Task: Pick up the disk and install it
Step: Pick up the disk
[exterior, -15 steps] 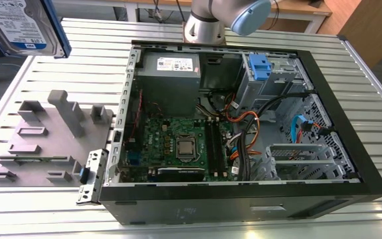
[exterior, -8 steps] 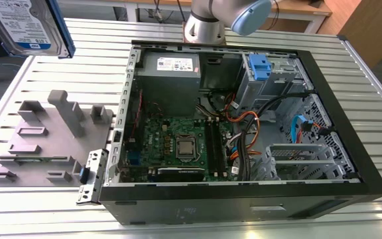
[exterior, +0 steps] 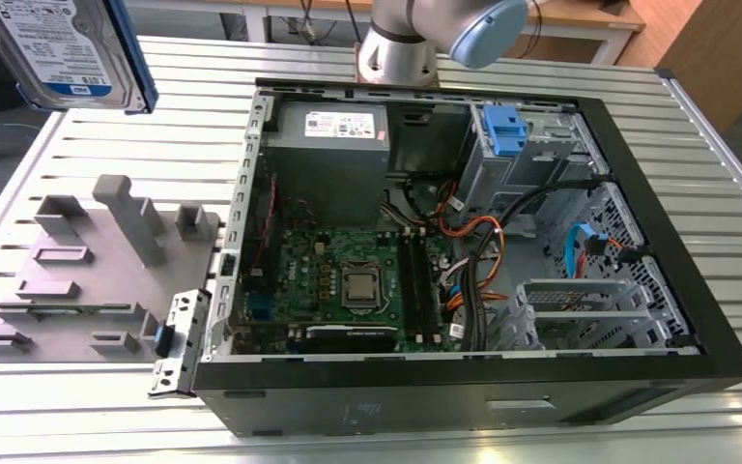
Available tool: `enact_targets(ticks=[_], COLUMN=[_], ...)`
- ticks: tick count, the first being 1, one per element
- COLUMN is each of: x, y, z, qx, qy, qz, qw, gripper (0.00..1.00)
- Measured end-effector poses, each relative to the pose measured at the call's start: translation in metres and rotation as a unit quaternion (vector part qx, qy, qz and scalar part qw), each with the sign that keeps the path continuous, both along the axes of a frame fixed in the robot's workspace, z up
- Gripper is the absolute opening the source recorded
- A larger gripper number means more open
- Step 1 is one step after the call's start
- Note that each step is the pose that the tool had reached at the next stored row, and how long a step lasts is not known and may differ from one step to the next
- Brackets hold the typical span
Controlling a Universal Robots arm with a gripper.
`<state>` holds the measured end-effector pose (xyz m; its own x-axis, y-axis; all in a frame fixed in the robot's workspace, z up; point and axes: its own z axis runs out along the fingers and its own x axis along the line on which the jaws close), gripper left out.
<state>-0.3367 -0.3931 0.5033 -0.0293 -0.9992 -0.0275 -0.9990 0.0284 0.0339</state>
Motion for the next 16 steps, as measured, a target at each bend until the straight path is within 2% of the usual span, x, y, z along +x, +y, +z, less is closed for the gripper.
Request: enact_targets(ticks=[16], x=[0.0243], y=[0.0], z=[0.0], qx=[0.0], qy=[0.0], qz=[0.0], qw=[1.0], gripper=[0.35])
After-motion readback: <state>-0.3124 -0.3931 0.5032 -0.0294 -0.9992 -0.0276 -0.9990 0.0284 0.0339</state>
